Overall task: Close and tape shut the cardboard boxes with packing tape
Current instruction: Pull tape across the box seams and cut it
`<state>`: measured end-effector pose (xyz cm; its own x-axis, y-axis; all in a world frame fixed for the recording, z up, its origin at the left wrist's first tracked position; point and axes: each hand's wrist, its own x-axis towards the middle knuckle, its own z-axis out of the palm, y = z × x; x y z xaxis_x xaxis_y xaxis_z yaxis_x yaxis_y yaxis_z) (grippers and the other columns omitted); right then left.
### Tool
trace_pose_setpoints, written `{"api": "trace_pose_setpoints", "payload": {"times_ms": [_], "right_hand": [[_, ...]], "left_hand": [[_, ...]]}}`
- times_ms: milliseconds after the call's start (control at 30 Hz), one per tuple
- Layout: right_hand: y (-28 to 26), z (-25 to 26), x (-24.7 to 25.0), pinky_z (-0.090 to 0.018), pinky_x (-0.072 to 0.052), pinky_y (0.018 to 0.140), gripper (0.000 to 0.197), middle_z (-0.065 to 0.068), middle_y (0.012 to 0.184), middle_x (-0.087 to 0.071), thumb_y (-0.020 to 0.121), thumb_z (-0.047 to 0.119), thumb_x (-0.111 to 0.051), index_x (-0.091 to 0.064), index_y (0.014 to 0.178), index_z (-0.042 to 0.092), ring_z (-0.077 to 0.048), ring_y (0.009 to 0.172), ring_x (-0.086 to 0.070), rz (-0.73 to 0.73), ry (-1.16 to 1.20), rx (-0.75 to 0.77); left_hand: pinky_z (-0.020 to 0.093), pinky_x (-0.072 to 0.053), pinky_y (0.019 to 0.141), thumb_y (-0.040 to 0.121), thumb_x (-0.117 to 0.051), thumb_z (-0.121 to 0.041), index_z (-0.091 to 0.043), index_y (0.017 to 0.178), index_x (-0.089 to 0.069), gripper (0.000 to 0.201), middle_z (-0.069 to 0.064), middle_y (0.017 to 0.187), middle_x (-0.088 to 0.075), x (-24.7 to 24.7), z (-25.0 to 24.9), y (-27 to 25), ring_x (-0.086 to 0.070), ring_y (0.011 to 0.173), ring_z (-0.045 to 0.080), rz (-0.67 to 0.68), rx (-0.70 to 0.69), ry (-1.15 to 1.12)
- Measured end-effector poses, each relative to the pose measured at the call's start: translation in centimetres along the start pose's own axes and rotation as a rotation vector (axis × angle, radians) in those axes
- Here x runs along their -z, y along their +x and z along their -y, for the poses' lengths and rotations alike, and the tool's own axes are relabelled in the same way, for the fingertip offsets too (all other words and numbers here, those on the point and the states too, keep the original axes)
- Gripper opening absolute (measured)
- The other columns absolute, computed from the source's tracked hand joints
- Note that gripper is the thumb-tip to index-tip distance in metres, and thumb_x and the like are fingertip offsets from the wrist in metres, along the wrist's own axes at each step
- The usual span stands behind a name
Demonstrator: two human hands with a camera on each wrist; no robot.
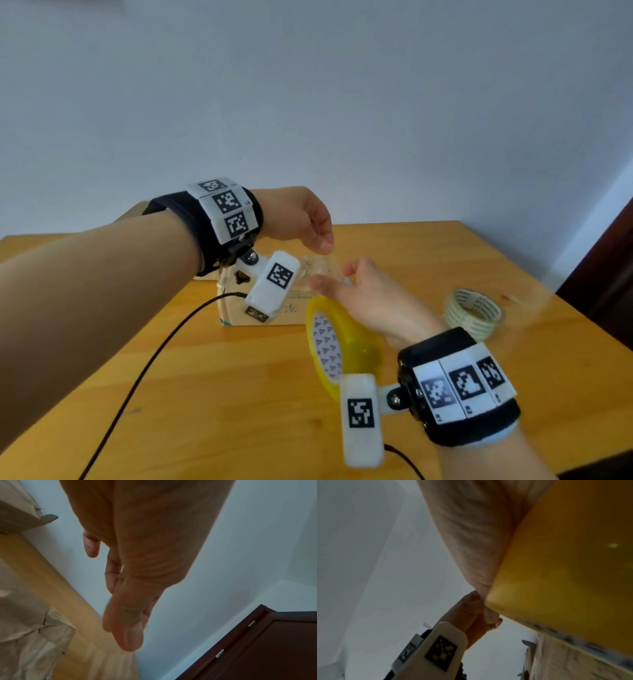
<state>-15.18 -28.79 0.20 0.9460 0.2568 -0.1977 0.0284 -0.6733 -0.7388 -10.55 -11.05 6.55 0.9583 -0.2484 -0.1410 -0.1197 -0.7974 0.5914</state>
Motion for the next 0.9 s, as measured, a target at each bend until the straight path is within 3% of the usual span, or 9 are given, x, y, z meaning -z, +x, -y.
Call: {"api": "trace_pose_setpoints", "payload": {"times_ms": [100,233,333,400,500,633,700,800,900], "right_hand": [[-0.1,-1.1,-1.2,-0.046,-0.056,0.094,0.080,0.001,0.124,-0.063,0.080,0.081,-0.060,-0.041,0.134,0.025,-0.018,0.107,-0.065,0.023,0.154,-0.012],[-0.5,-1.3,-1.8,-0.046,-0.056,0.096,0.075,0.003,0.128,-0.059,0.083,0.076,-0.061,-0.039,0.136,0.028,-0.019,0.111,-0.064,0.038,0.183,0.007],[-0.1,-1.5,-2.1,-0.044,-0.054,0.097,0.075,0.004,0.124,-0.064,0.084,0.077,-0.059,-0.049,0.136,0.024,-0.016,0.110,-0.063,0.077,0.144,0.007],[0.2,-1.7,-2.5,-0.042,-0.053,0.098,0.081,0.004,0.131,-0.063,0.084,0.078,-0.058,-0.050,0.142,0.022,-0.016,0.115,-0.061,0.111,0.123,0.005],[1.3,-2.0,-3.1,-0.043,-0.052,0.100,0.077,0.002,0.138,-0.062,0.089,0.073,-0.058,-0.051,0.145,0.021,-0.018,0.119,-0.061,0.139,0.124,0.010],[2.6,-2.2,-3.1,-0.046,-0.051,0.104,0.061,0.006,0.130,-0.067,0.090,0.068,-0.060,-0.060,0.135,0.026,-0.017,0.116,-0.063,0.142,0.168,-0.008],[3.0,-2.2,-2.8,-0.045,-0.052,0.103,0.048,0.008,0.121,-0.070,0.093,0.061,-0.061,-0.065,0.127,0.027,-0.015,0.110,-0.066,0.135,0.161,-0.002],[3.3,-2.0,-2.0,-0.044,-0.054,0.100,0.034,0.009,0.110,-0.074,0.095,0.052,-0.065,-0.070,0.119,0.028,-0.013,0.102,-0.070,0.139,0.173,0.005],[3.2,-1.4,-1.3,-0.043,-0.055,0.099,0.035,0.009,0.107,-0.075,0.091,0.055,-0.069,-0.071,0.114,0.029,-0.013,0.100,-0.071,0.150,0.153,0.017]], "left_hand": [[0.038,-0.043,0.096,0.082,-0.079,-0.028,-0.032,0.080,-0.075,0.006,-0.021,0.080,-0.070,0.0,0.2,0.6,-0.061,0.099,0.008,-0.007,0.051,0.044],[0.041,-0.043,0.103,0.086,-0.074,-0.030,-0.033,0.086,-0.071,0.004,-0.014,0.099,-0.068,-0.6,1.5,1.5,-0.059,0.105,0.012,-0.011,0.128,0.116],[0.042,-0.041,0.105,0.091,-0.070,-0.031,-0.033,0.088,-0.068,0.004,-0.016,0.097,-0.066,-1.4,2.4,1.8,-0.058,0.102,0.010,0.054,0.129,0.157],[0.040,-0.040,0.105,0.092,-0.068,-0.029,-0.033,0.089,-0.069,0.005,-0.016,0.096,-0.068,-1.5,3.1,1.8,-0.058,0.101,0.009,0.058,0.138,0.174],[0.037,-0.037,0.102,0.093,-0.067,-0.028,-0.029,0.093,-0.071,0.004,-0.012,0.099,-0.070,-1.4,4.2,1.7,-0.059,0.106,0.012,0.030,0.167,0.178],[0.034,-0.037,0.093,0.096,-0.062,-0.022,-0.019,0.100,-0.072,0.010,-0.005,0.102,-0.071,-1.6,5.2,1.8,-0.060,0.103,0.014,0.009,0.178,0.108],[0.032,-0.040,0.087,0.096,-0.062,-0.021,-0.018,0.094,-0.072,0.011,-0.006,0.093,-0.073,-1.5,5.6,1.8,-0.062,0.094,0.012,0.015,0.177,0.069],[0.026,-0.040,0.065,0.096,-0.062,-0.021,-0.016,0.088,-0.070,0.013,-0.010,0.074,-0.066,-1.2,5.7,1.5,-0.056,0.069,0.008,0.006,0.200,0.029],[0.023,-0.037,0.070,0.094,-0.066,-0.025,-0.019,0.085,-0.072,0.012,-0.012,0.077,-0.069,-0.4,5.3,1.3,-0.060,0.077,0.004,-0.048,0.203,0.016]]}}
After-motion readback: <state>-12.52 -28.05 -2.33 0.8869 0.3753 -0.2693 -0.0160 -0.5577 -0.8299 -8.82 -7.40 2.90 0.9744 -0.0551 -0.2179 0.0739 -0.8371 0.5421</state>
